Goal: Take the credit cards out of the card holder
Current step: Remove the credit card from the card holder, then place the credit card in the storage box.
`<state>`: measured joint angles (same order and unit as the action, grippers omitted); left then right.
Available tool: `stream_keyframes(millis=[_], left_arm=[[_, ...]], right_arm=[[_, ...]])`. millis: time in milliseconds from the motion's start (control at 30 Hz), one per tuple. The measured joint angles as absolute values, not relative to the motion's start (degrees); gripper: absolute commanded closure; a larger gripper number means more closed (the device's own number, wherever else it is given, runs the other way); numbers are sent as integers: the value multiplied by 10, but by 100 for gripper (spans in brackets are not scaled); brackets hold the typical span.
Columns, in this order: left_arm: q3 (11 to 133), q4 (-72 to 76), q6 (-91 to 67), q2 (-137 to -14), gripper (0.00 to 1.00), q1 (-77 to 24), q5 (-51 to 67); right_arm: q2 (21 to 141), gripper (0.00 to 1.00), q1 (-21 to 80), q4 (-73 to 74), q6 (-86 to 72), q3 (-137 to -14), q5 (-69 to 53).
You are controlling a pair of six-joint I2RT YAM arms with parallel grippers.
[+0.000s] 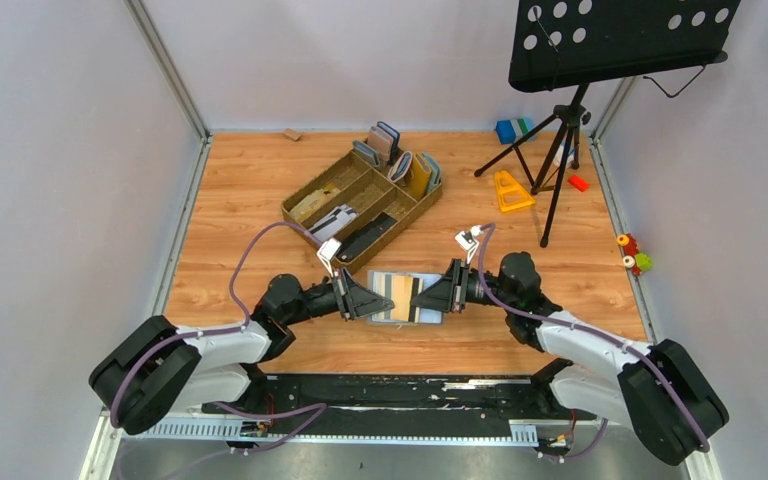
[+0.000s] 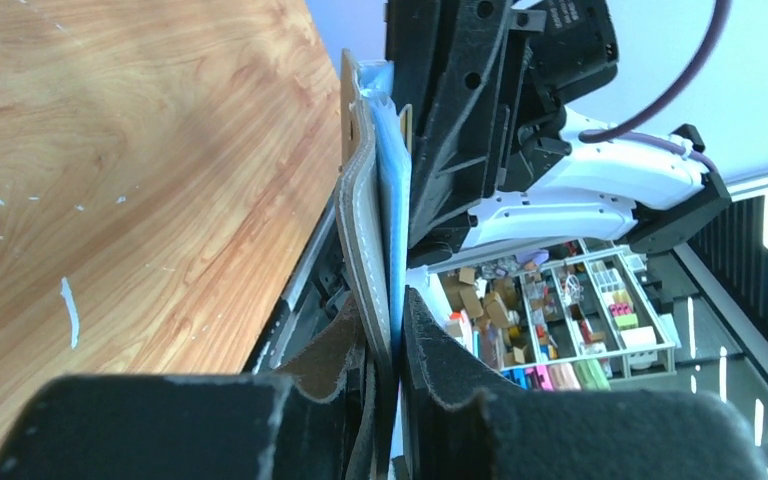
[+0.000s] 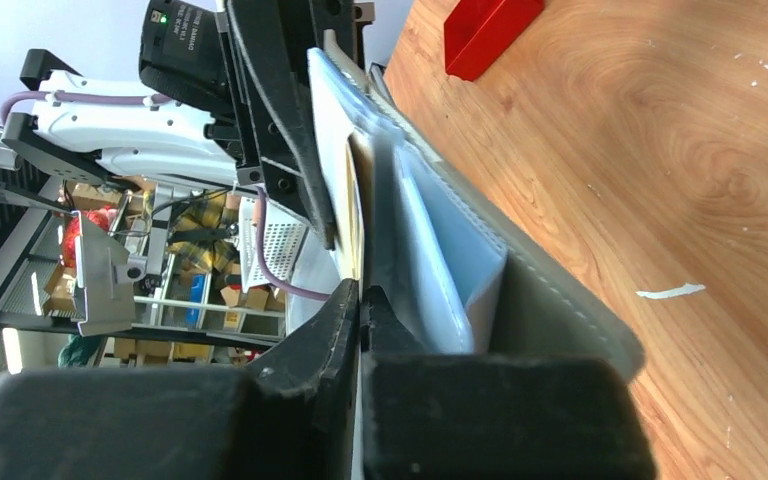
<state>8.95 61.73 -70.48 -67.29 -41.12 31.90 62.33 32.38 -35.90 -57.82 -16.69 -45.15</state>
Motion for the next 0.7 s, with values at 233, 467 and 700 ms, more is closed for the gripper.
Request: stream_keyframes(millis=[233, 467, 700], left_arm=[[133, 395, -637, -561, 100, -312, 338], [330, 33, -454, -469, 100, -154, 287], [404, -180, -339, -475, 100, -94, 194]], right_arm=[[600, 100, 292, -283, -561, -189, -423], [626, 100, 271, -109, -481, -315, -323], [822, 100, 310, -87, -469, -514, -255]])
